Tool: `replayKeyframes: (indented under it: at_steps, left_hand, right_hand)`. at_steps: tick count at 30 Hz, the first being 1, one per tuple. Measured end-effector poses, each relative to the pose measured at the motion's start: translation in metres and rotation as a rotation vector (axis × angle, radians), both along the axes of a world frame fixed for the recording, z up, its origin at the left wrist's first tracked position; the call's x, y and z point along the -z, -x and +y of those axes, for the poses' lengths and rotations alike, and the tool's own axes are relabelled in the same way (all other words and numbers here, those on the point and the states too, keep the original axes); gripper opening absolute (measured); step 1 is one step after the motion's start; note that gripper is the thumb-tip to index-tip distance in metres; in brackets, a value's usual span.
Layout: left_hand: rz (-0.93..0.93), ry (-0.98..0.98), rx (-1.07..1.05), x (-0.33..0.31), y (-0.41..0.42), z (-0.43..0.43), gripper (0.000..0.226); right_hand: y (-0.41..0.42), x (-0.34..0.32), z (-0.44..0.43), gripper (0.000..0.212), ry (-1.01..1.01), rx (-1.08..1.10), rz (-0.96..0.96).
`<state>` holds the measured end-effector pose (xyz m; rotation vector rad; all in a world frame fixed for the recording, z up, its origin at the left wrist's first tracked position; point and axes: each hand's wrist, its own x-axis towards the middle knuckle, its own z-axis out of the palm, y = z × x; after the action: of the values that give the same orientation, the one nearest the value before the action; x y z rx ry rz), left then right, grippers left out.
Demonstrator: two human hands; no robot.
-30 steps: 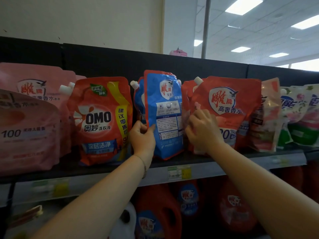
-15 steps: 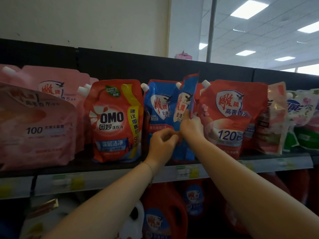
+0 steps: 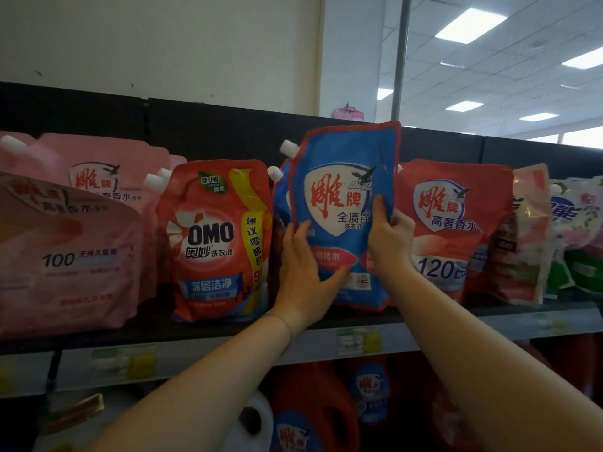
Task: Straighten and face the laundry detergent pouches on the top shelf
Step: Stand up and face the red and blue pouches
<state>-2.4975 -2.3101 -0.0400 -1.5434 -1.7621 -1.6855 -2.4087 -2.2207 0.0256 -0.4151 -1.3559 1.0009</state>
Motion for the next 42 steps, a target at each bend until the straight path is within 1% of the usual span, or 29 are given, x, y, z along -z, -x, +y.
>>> replayKeyframes:
  at_steps: [1, 3, 5, 6, 8, 9, 11, 13, 16, 18, 19, 20, 22, 24, 25, 26, 27, 29, 31, 33, 37, 40, 42]
  left_hand:
    - [0.070, 0.020, -0.085, 0.001, -0.001, 0.000, 0.088]
    - [0.123, 0.089, -0.274, 0.001, -0.003, -0.001, 0.090]
    - [0.194, 0.183, -0.412, 0.003, 0.001, -0.001, 0.086]
    - [0.253, 0.222, -0.438, 0.003, 0.004, 0.000, 0.081]
    - [0.371, 0.279, -0.415, 0.001, 0.011, 0.002, 0.076]
    - [0.439, 0.306, -0.386, -0.001, 0.015, 0.003, 0.078]
    - [0.609, 0.375, -0.321, -0.006, 0.022, 0.006, 0.087]
    - [0.731, 0.460, -0.264, -0.013, 0.028, 0.009, 0.092]
    - [0.767, 0.540, -0.327, -0.017, 0.036, 0.013, 0.097]
    - [0.731, 0.568, -0.383, -0.018, 0.036, 0.016, 0.099]
    - [0.717, 0.574, -0.406, -0.018, 0.035, 0.018, 0.100]
    - [0.711, 0.578, -0.429, -0.017, 0.033, 0.021, 0.100]
    - [0.708, 0.586, -0.463, -0.017, 0.029, 0.025, 0.101]
    - [0.699, 0.615, -0.442, -0.019, 0.029, 0.027, 0.103]
    - [0.699, 0.645, -0.408, -0.021, 0.031, 0.028, 0.106]
    - [0.709, 0.682, -0.370, -0.023, 0.034, 0.027, 0.112]
    - [0.728, 0.726, -0.337, -0.026, 0.037, 0.026, 0.120]
    - [0.757, 0.820, -0.303, -0.033, 0.043, 0.025, 0.131]
    - [0.756, 0.850, -0.325, -0.034, 0.047, 0.027, 0.130]
    - [0.765, 0.803, -0.387, -0.030, 0.047, 0.033, 0.127]
    - [0.833, 0.661, -0.572, -0.013, 0.051, 0.047, 0.119]
    - [0.852, 0.599, -0.624, -0.009, 0.061, 0.056, 0.108]
    - [0.856, 0.567, -0.635, -0.007, 0.065, 0.062, 0.099]
  right_hand:
    - [0.003, -0.002, 0.002, 0.055, 0.013, -0.025, -0.017]
    - [0.009, -0.002, 0.007, 0.050, 0.064, -0.079, -0.083]
    - [0.015, 0.002, 0.015, 0.041, 0.127, -0.132, -0.218]
    - [0.017, 0.005, 0.019, 0.042, 0.131, -0.140, -0.291]
    - [0.020, 0.008, 0.029, 0.054, 0.081, -0.114, -0.416]
    - [0.020, 0.009, 0.032, 0.057, 0.041, -0.076, -0.459]
    - [0.016, 0.010, 0.030, 0.054, -0.043, -0.010, -0.502]
    - [0.011, 0.014, 0.029, 0.048, -0.124, 0.013, -0.487]
    - [0.007, 0.015, 0.028, 0.053, -0.162, -0.018, -0.486]
    - [0.007, 0.015, 0.024, 0.065, -0.248, -0.034, -0.501]
    - [0.006, 0.016, 0.023, 0.075, -0.308, -0.007, -0.544]
    - [0.004, 0.018, 0.022, 0.087, -0.380, 0.044, -0.620]
    - [-0.003, 0.024, 0.018, 0.105, -0.576, 0.166, -0.857]
    - [-0.010, 0.029, 0.015, 0.108, -0.769, 0.228, -1.112]
    - [-0.013, 0.029, 0.013, 0.105, -0.793, 0.211, -1.208]
    - [-0.014, 0.029, 0.013, 0.103, -0.774, 0.174, -1.281]
    - [-0.013, 0.029, 0.015, 0.104, -0.741, 0.140, -1.346]
    - [-0.009, 0.028, 0.020, 0.116, -0.722, 0.111, -1.460]
    - [-0.004, 0.032, 0.024, 0.122, -0.720, 0.100, -1.500]
    - [0.004, 0.036, 0.030, 0.121, -0.714, 0.130, -1.483]
    - [0.024, 0.046, 0.038, 0.111, -0.666, 0.191, -1.444]
    - [0.036, 0.049, 0.038, 0.101, -0.691, 0.248, -1.416]
    - [0.044, 0.054, 0.041, 0.096, -0.696, 0.273, -1.335]
